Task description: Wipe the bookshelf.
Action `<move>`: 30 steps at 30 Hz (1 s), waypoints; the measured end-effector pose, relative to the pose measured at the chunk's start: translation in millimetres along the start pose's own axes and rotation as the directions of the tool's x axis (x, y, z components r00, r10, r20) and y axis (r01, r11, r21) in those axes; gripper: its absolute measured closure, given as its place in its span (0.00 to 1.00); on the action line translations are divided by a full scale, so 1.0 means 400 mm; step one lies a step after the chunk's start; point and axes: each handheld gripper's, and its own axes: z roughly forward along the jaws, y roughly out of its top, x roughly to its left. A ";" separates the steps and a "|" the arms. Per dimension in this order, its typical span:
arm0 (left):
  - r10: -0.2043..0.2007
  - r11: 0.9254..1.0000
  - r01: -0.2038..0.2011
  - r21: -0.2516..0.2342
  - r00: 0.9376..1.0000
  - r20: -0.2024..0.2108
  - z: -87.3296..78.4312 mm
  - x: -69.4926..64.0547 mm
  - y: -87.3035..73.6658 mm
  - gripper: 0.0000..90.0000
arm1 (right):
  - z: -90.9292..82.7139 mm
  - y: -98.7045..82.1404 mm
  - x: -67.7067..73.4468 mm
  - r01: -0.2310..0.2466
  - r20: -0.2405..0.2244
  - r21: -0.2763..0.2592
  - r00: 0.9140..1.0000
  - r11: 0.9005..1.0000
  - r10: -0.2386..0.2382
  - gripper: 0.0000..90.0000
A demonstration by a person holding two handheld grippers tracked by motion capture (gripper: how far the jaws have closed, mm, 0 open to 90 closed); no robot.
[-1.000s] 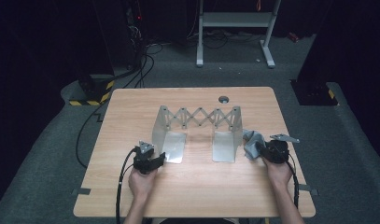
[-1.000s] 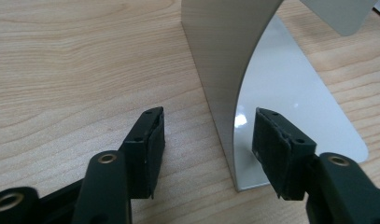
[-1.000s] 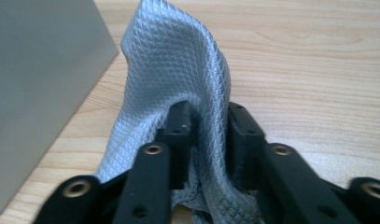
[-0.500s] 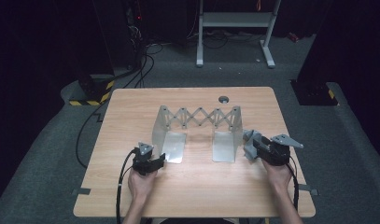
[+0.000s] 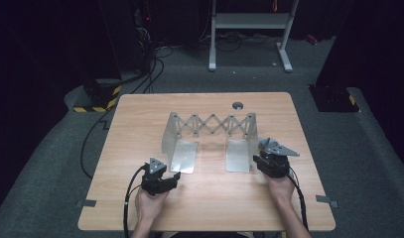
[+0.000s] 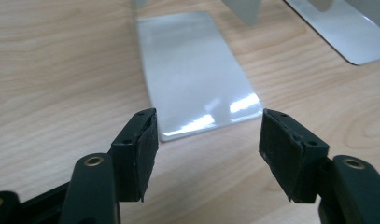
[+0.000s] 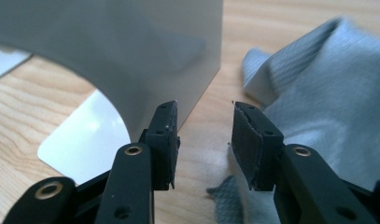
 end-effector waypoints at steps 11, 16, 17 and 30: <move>0.060 0.998 -0.061 0.033 0.998 0.016 0.055 -0.064 0.055 0.45 | 0.025 -0.004 0.013 0.033 0.012 0.073 0.999 0.997 -0.034 0.73; 0.061 0.997 -0.061 0.047 0.998 0.003 0.091 -0.071 0.084 0.42 | 0.033 -0.001 0.017 0.048 0.024 0.108 0.998 0.993 -0.050 0.74; 0.055 0.998 -0.056 0.039 0.998 0.005 0.095 -0.072 0.090 0.42 | 0.033 -0.001 0.018 0.047 0.027 0.113 0.998 0.992 -0.051 0.74; 0.032 0.999 -0.032 -0.018 0.999 -0.002 0.136 -0.091 0.192 0.43 | 0.034 -0.002 0.028 0.081 0.038 0.117 0.996 0.990 -0.086 0.74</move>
